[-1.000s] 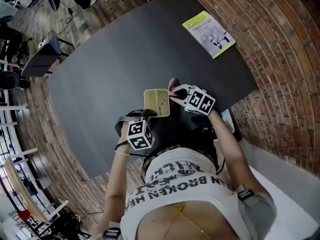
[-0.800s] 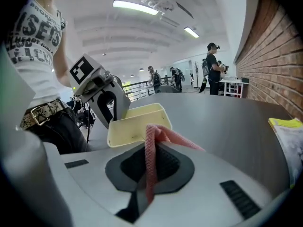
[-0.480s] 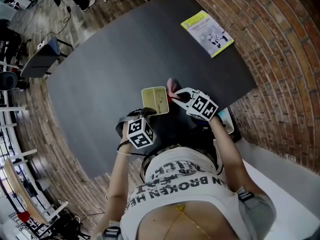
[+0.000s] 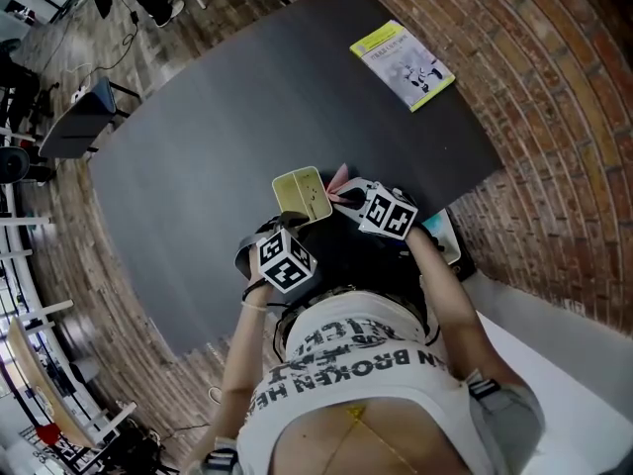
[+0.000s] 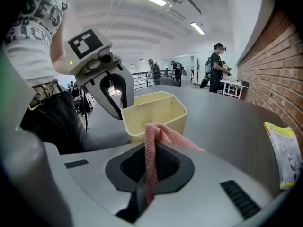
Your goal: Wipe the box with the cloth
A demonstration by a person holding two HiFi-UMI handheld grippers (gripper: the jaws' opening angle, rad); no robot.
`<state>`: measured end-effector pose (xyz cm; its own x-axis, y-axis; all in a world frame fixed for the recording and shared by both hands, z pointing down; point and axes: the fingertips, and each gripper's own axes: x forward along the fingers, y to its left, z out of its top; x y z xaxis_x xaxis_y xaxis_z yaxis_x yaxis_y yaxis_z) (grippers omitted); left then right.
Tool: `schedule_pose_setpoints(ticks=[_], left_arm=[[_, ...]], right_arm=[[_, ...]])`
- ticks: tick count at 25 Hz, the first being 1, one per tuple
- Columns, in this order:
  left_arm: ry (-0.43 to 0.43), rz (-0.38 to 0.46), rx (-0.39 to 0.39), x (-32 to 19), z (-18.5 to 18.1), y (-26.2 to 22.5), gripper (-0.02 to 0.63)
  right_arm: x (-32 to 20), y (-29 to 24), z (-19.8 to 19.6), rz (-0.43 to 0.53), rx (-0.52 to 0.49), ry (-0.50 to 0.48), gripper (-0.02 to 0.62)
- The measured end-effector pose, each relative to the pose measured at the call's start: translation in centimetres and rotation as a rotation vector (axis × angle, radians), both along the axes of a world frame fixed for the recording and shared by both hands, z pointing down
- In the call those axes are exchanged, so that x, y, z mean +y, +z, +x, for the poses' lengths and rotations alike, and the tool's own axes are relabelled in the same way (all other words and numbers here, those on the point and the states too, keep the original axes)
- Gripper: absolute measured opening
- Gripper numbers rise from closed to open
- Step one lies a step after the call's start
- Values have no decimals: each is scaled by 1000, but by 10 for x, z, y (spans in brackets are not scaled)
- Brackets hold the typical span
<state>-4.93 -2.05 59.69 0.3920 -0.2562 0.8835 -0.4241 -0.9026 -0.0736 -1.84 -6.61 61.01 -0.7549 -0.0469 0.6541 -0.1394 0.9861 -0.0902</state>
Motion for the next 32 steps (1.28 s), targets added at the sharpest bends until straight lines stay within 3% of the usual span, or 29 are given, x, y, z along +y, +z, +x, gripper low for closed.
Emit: schedule_pose_setpoints(ticks=[8,11,14,18,21,24,28,32], left_arm=[[-119,-37,19,-4,0,1,37],[-180,-64,23,-7,2,2,37],[-269,-84,37,-11,3,2,37],[-422,-94,49,-18,3,3,37],[-487,-89,52,-22,9,3,37],[-492,-83,58,-22,15,3,37],[-423,-61,77,-17,20,-3,61],[-342,33,140,-16,13,-38,94]], right_arm=[[9,3,-3,16,21,-12,17],[6,2,-1,33,24,36,17],[7,2,1,24,17,68,17],[13,-5,-7,58,7,48,17],[16,-9,-13,78,-1,30,17],[16,-10,-14,78,-5,20,17],[12,-13,-8,74,-10,43,17],[4,-23,1,89,-15,74,17]])
